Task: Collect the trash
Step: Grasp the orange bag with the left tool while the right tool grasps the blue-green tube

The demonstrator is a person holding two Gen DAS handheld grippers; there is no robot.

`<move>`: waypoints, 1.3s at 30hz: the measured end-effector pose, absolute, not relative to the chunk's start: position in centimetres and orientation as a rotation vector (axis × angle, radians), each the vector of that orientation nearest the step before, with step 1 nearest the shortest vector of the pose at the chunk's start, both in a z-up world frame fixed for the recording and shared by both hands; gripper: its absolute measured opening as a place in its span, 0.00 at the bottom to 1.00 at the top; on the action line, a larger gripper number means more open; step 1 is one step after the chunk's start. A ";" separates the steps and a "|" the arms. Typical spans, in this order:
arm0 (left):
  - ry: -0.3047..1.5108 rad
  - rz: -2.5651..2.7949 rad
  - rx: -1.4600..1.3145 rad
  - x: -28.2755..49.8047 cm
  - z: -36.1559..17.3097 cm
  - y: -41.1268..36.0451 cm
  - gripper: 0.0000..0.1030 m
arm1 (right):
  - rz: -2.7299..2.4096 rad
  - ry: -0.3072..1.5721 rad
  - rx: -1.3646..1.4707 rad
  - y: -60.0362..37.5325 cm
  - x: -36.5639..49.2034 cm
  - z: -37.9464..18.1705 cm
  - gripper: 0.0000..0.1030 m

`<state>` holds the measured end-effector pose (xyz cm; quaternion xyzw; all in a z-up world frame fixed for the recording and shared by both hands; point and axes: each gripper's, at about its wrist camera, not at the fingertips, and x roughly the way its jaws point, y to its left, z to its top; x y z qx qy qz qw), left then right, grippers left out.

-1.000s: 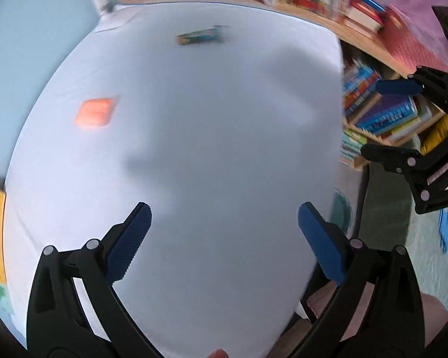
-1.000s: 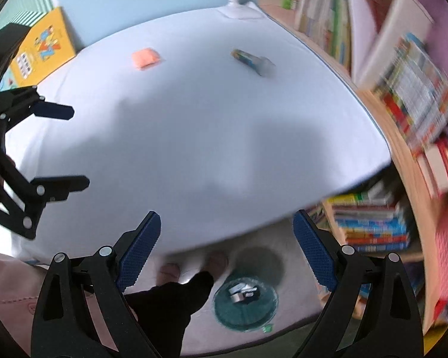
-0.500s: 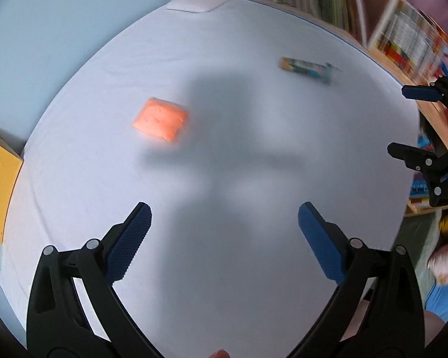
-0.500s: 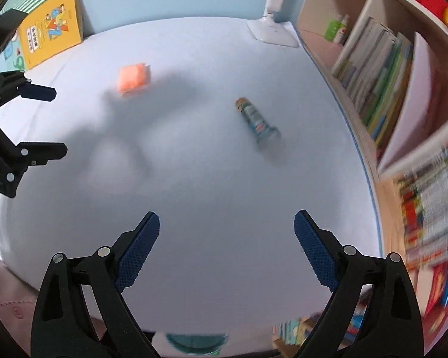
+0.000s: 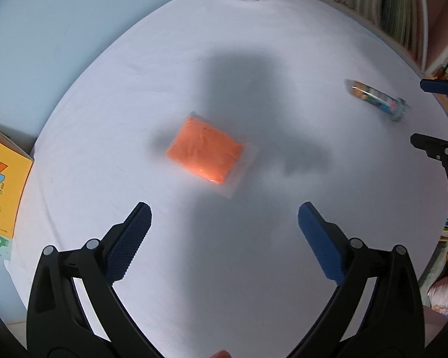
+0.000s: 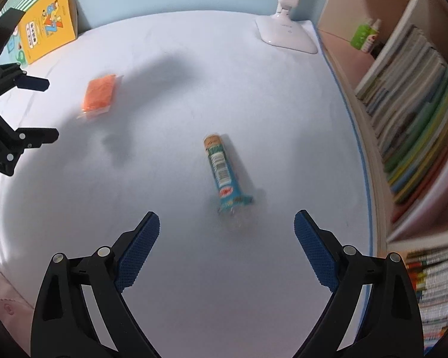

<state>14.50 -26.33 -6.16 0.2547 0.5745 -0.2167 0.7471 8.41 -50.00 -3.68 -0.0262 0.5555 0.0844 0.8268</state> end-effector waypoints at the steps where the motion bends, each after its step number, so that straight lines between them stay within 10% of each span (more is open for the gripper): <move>1: 1.264 -0.468 0.554 14.9 -6.4 -26.3 0.94 | 0.188 1.185 -0.058 -50.0 8.9 -4.0 0.88; 22: 1.337 -0.518 0.516 18.0 -10.7 -25.4 0.90 | 0.256 1.222 -0.055 -49.8 13.3 -7.6 0.77; 31: 1.330 -0.562 0.478 17.0 -10.7 -25.2 0.64 | 0.243 1.215 0.026 -50.8 13.5 -7.1 0.23; 39: 1.323 -0.561 0.469 15.6 -9.8 -24.5 0.62 | 0.238 1.198 0.036 -50.8 13.1 -6.3 0.21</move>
